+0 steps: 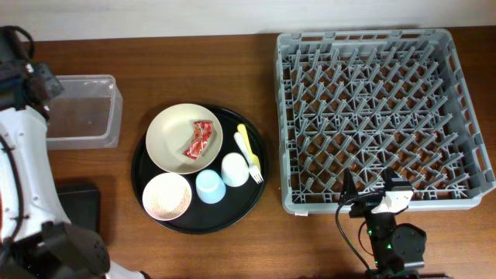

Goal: Sort waste into correct bins and load items into the dishwasher rack
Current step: 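Carry the tissue left and drop it into the clear bin, then return the left gripper to the plate and grasp the red wrapper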

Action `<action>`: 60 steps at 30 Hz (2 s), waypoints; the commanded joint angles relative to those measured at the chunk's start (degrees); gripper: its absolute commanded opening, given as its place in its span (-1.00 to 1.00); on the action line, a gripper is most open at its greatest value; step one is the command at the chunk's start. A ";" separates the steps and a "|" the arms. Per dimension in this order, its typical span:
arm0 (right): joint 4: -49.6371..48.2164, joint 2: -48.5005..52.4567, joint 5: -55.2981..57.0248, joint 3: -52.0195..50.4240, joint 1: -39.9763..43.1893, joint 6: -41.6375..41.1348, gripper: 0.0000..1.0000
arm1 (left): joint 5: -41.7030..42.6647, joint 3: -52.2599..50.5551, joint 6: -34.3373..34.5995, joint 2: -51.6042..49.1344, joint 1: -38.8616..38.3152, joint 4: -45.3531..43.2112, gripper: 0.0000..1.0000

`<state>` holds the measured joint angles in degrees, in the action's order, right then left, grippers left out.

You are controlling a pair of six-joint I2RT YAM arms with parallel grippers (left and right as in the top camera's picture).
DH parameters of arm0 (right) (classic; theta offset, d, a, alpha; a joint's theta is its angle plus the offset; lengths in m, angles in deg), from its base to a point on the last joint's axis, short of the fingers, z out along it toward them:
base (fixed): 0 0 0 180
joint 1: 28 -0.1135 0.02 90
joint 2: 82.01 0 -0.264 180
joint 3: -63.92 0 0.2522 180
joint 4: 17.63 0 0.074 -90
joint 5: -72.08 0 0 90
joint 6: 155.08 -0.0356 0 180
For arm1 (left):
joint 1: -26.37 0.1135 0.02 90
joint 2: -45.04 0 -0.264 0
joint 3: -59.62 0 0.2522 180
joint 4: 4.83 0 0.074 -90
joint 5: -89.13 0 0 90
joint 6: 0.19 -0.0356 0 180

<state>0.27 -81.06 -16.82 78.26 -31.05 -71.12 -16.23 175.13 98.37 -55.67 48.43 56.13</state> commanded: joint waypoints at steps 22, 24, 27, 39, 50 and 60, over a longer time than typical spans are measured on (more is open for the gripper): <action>0.39 -0.22 0.90 -0.26 0.17 -0.44 0.97 | 8.61 0.48 -4.61 -22.29 8.24 -15.89 0.01; 0.39 -0.22 0.90 -0.26 0.17 -0.44 0.96 | 8.50 1.03 -6.03 -22.27 8.26 -15.93 0.25; 0.42 -0.22 0.90 -0.26 0.17 -0.44 0.96 | 8.55 3.19 -8.37 -20.41 8.26 -14.60 0.46; 0.39 -0.22 0.90 -0.26 0.17 -0.44 0.96 | 22.18 4.07 -0.42 -0.13 -6.67 8.39 0.62; 0.42 -0.22 0.90 -0.26 0.17 -0.44 0.96 | 20.20 0.96 -0.46 -0.22 -28.57 22.95 0.65; 0.39 -0.22 0.90 -0.26 0.17 -0.44 0.96 | 20.09 -11.80 -0.22 -0.22 -39.80 14.36 0.66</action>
<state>0.29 -81.06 -16.82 78.26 -31.05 -71.16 4.47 164.53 97.62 -55.89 10.29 72.37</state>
